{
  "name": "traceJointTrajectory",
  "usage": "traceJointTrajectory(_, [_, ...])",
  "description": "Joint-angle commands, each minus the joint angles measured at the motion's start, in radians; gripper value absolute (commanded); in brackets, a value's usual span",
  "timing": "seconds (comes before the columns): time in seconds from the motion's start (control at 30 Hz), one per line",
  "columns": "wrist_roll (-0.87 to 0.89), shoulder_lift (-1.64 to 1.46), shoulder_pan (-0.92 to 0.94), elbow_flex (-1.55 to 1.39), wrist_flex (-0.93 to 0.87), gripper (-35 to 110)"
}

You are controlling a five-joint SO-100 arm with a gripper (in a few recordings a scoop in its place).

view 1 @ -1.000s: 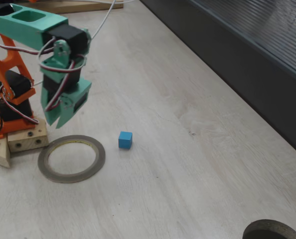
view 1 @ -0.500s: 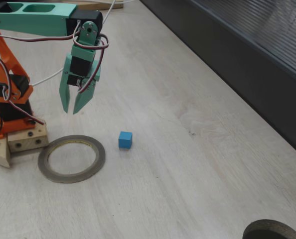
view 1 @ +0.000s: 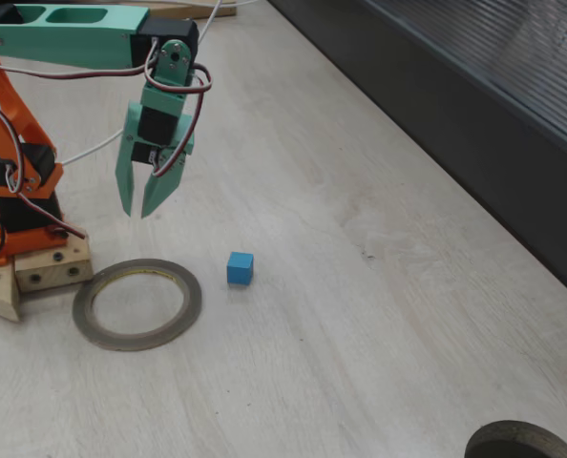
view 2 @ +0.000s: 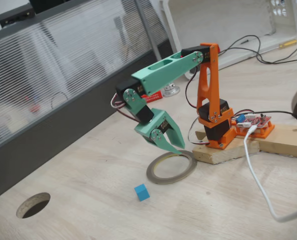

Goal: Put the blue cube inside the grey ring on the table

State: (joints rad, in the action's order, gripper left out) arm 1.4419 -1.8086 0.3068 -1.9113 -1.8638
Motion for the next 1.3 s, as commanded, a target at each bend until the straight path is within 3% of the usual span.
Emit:
traceJointTrajectory(0.0, [0.015, 0.048, -0.005, 0.025, 0.052, 9])
traceJointTrajectory(0.57, [0.009, 0.166, 0.002, 0.103, 0.565, 9])
traceJointTrajectory(0.8, [0.014, 0.298, 0.005, 0.273, 0.591, 9])
traceJointTrajectory(1.27, [0.009, 0.31, 0.012, 0.264, 0.577, 9])
